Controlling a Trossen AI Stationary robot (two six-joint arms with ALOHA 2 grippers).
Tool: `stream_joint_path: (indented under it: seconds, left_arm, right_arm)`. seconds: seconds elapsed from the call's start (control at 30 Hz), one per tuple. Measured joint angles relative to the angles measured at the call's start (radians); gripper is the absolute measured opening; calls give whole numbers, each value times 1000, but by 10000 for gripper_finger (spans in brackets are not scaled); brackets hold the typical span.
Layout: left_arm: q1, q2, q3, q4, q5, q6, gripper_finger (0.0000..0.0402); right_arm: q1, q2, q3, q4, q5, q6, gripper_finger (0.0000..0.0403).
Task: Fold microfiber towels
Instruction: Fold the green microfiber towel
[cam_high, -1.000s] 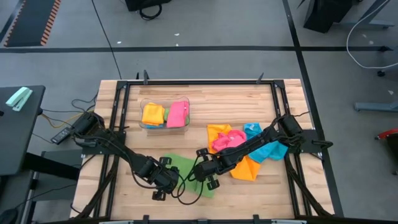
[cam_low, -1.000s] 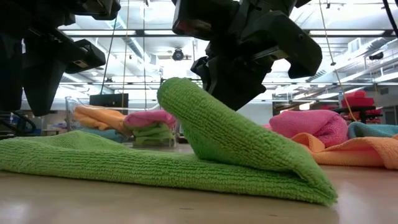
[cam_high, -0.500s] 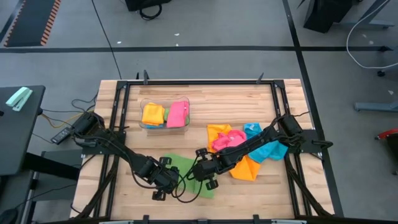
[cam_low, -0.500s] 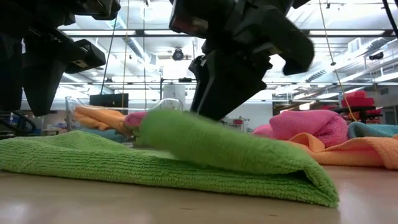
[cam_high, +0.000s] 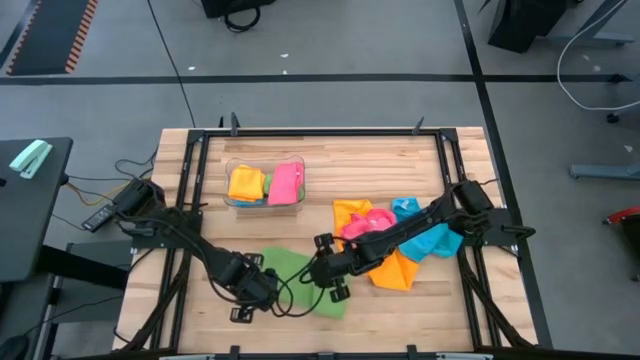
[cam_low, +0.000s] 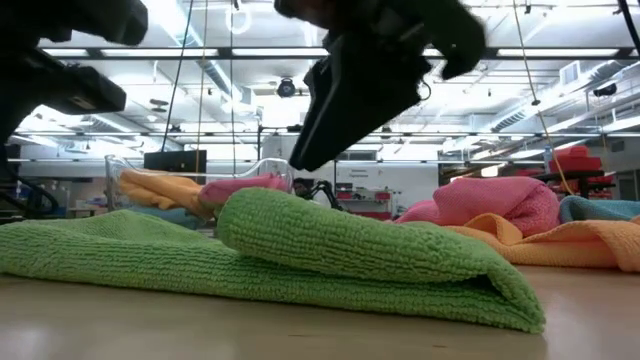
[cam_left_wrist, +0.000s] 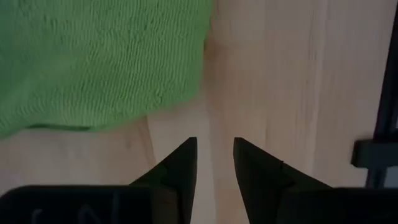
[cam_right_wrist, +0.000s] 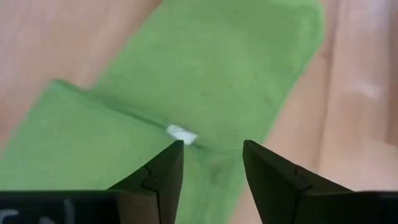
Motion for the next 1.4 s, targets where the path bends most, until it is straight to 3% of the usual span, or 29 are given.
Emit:
stream_joint_path:
  seconds: [0.2, 0.43, 0.77, 0.93, 1.4]
  left_arm:
    - [-10, 0, 0, 12, -46, 12, 111]
    - [-17, 0, 0, 13, -47, -35, 112]
    - [-31, 0, 0, 15, -47, -46, 114]
    - [-30, 0, 0, 19, -47, -46, 109]
    - [-31, 0, 0, 24, -47, -46, 107]
  right_arm:
    - [4, 20, 0, 37, -25, -85, 174]
    - [-33, 38, -63, 168, -159, -87, 174]
    - [-57, 38, -148, 235, -156, -130, 174]
    - [-79, 38, -167, 237, -81, -118, 173]
    - [-95, 38, -165, 242, -30, -108, 140]
